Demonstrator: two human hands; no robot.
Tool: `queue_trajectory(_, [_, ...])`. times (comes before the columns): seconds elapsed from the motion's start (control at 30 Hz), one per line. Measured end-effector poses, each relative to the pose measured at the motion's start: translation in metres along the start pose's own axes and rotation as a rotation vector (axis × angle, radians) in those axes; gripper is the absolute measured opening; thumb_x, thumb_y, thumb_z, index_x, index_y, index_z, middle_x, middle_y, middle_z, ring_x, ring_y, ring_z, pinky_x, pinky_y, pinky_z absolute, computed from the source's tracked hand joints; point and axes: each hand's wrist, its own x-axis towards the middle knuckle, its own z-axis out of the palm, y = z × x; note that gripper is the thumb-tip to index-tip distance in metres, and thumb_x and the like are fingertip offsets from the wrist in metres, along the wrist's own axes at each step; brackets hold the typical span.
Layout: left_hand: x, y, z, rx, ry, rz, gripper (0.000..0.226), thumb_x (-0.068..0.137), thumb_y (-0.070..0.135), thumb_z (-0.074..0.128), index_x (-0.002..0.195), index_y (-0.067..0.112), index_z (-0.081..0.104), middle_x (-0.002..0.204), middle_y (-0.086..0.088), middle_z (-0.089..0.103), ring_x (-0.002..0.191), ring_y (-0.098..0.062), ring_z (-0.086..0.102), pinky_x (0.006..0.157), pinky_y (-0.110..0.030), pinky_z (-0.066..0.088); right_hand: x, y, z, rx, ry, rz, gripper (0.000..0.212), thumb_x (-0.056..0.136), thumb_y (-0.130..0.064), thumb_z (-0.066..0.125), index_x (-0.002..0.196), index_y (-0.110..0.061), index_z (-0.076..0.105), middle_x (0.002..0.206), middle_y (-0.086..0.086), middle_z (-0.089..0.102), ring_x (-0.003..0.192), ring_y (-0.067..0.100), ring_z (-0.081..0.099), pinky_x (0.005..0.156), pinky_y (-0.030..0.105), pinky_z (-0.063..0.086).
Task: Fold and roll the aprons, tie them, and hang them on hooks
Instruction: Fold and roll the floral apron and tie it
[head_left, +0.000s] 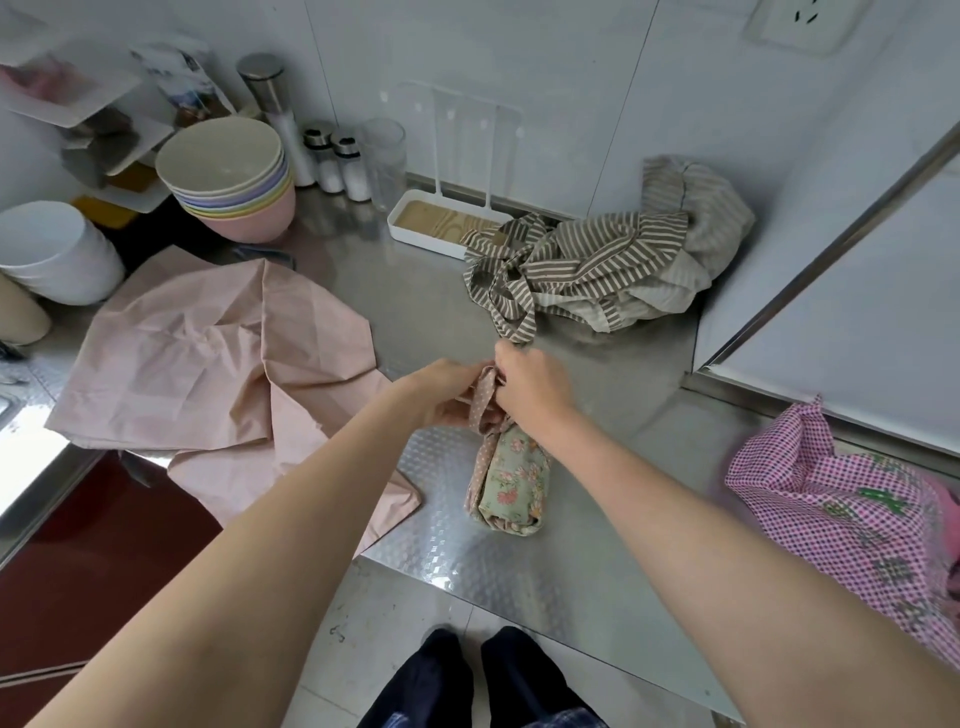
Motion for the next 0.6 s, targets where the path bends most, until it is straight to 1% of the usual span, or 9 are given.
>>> queue_trajectory(0.1, [0.002, 0.002, 0.0, -0.028, 0.002, -0.005, 0.026, 0.095, 0.027, 0.052, 0.078, 0.008, 0.056, 0.065, -0.004, 0.066, 0.045, -0.009, 0.063, 0.046, -0.019, 0.053, 0.002, -0.001, -0.001, -0.203, 0.009, -0.085, 0.029, 0.087, -0.006, 0.05, 0.115, -0.009, 0.045, 0.098, 0.014, 0.065, 0.091, 0.034, 0.063, 0.064, 0.036, 0.039])
queue_trajectory(0.17, [0.001, 0.005, -0.003, -0.073, -0.018, -0.047, 0.023, 0.095, 0.019, 0.053, 0.077, 0.004, 0.055, 0.053, -0.004, 0.066, 0.043, -0.01, 0.063, 0.043, -0.021, 0.053, 0.001, -0.001, 0.0, -0.24, 0.003, -0.118, 0.035, 0.088, -0.005, 0.048, 0.123, -0.006, 0.041, 0.101, 0.015, 0.065, 0.092, 0.035, 0.063, 0.067, 0.039, 0.042])
queue_trajectory(0.2, [0.0, 0.007, -0.005, -0.062, -0.025, -0.072, 0.024, 0.095, 0.018, 0.053, 0.076, 0.003, 0.055, 0.051, -0.004, 0.066, 0.042, -0.011, 0.063, 0.043, -0.022, 0.054, 0.0, -0.001, 0.001, -0.234, -0.001, -0.127, 0.036, 0.089, -0.004, 0.047, 0.124, -0.005, 0.04, 0.103, 0.016, 0.064, 0.094, 0.035, 0.062, 0.069, 0.04, 0.043])
queue_trajectory(0.23, [0.0, 0.008, -0.008, -0.037, -0.034, -0.099, 0.024, 0.095, 0.018, 0.053, 0.077, 0.002, 0.056, 0.051, -0.005, 0.066, 0.043, -0.012, 0.064, 0.045, -0.022, 0.055, -0.001, 0.0, 0.002, -0.222, -0.009, -0.131, 0.034, 0.09, -0.003, 0.047, 0.124, -0.004, 0.04, 0.105, 0.015, 0.063, 0.096, 0.035, 0.061, 0.072, 0.041, 0.044])
queue_trajectory(0.3, [0.001, 0.01, -0.013, 0.007, -0.071, -0.15, 0.023, 0.094, 0.02, 0.055, 0.081, 0.001, 0.058, 0.058, -0.008, 0.069, 0.048, -0.014, 0.066, 0.054, -0.024, 0.057, -0.004, 0.0, 0.004, -0.196, -0.009, -0.134, 0.025, 0.09, -0.002, 0.047, 0.115, -0.005, 0.045, 0.107, 0.012, 0.061, 0.099, 0.032, 0.06, 0.073, 0.04, 0.044])
queue_trajectory(0.37, [0.004, 0.009, -0.014, 0.006, -0.095, -0.185, 0.018, 0.094, 0.016, 0.055, 0.086, 0.0, 0.059, 0.066, -0.01, 0.07, 0.053, -0.015, 0.068, 0.059, -0.025, 0.058, -0.005, 0.0, 0.006, -0.175, 0.004, -0.146, 0.017, 0.089, 0.0, 0.048, 0.105, -0.006, 0.049, 0.106, 0.01, 0.056, 0.094, 0.03, 0.059, 0.065, 0.039, 0.039])
queue_trajectory(0.43, [0.003, 0.008, -0.015, -0.015, -0.097, -0.19, 0.014, 0.094, 0.012, 0.053, 0.086, 0.002, 0.057, 0.075, -0.009, 0.067, 0.054, -0.014, 0.067, 0.054, -0.022, 0.057, -0.006, 0.001, 0.007, -0.129, -0.006, -0.174, 0.013, 0.088, 0.003, 0.048, 0.099, -0.004, 0.05, 0.104, 0.011, 0.05, 0.086, 0.03, 0.056, 0.06, 0.036, 0.03])
queue_trajectory(0.53, [0.003, 0.004, -0.015, -0.019, -0.096, -0.18, 0.013, 0.095, 0.013, 0.052, 0.085, 0.005, 0.055, 0.083, -0.007, 0.061, 0.067, -0.014, 0.061, 0.053, -0.02, 0.054, -0.008, 0.005, 0.009, -0.02, -0.015, -0.234, 0.005, 0.087, 0.002, 0.054, 0.09, -0.001, 0.051, 0.099, 0.012, 0.047, 0.079, 0.029, 0.054, 0.062, 0.038, 0.036])
queue_trajectory(0.6, [0.003, 0.002, -0.017, -0.029, -0.103, -0.198, 0.014, 0.095, 0.013, 0.052, 0.083, 0.005, 0.054, 0.08, -0.007, 0.06, 0.066, -0.014, 0.059, 0.051, -0.019, 0.053, -0.011, 0.007, 0.01, 0.06, -0.022, -0.263, 0.005, 0.087, 0.001, 0.058, 0.088, 0.0, 0.053, 0.1, 0.01, 0.047, 0.08, 0.025, 0.054, 0.067, 0.036, 0.041])
